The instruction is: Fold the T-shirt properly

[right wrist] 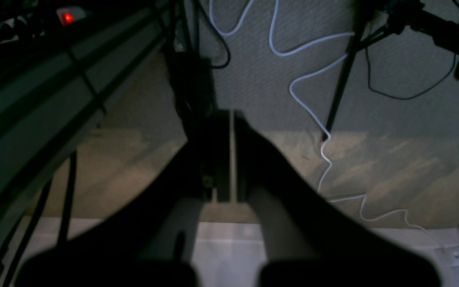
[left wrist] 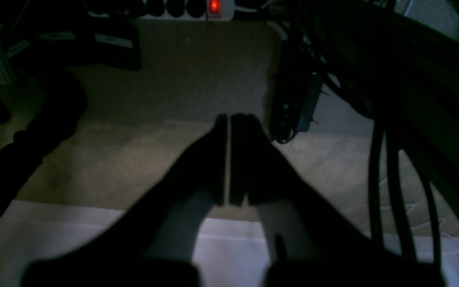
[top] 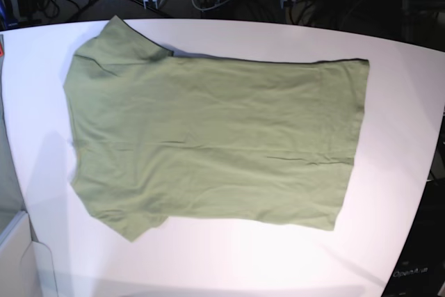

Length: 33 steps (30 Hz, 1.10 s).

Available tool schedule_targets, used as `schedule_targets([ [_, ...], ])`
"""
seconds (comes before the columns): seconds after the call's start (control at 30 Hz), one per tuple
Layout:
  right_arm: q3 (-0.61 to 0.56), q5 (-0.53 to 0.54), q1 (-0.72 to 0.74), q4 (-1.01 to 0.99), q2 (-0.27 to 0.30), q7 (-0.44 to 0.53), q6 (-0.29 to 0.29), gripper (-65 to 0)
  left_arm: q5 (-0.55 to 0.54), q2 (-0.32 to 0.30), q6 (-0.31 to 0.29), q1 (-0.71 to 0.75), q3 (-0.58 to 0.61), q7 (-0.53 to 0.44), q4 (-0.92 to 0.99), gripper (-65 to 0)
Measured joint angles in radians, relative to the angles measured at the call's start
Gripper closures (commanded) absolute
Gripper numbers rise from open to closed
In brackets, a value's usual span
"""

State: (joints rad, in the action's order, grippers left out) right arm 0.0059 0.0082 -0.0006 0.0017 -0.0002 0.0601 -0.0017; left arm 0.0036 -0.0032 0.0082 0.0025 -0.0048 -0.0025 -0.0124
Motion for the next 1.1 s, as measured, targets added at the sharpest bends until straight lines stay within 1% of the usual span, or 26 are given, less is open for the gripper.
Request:
schedule_targets([
  [0.83, -0.003, 0.000, 0.000, 0.000, 0.000, 0.002, 0.000, 0.0, 0.000, 0.000, 0.000, 0.001, 0.005, 0.005, 0.001, -1.1],
  [0.9, -0.003, 0.000, -0.011, 0.000, 0.000, 0.055, 0.000, 0.0, 0.000, 0.000, -0.001, 0.005, 0.006, -0.058, 0.002, -1.1],
  [1.0, -0.003, 0.000, -0.043, 0.001, 0.000, 0.174, 0.000, 0.0, 0.001, -0.003, -0.004, 0.032, 0.006, -0.207, 0.000, -1.1],
  [1.1, -0.004, 0.000, -0.093, 0.000, 0.000, 0.307, 0.000, 0.0, 0.004, -0.024, -0.011, 0.067, 0.006, -0.338, 0.011, -1.1],
])
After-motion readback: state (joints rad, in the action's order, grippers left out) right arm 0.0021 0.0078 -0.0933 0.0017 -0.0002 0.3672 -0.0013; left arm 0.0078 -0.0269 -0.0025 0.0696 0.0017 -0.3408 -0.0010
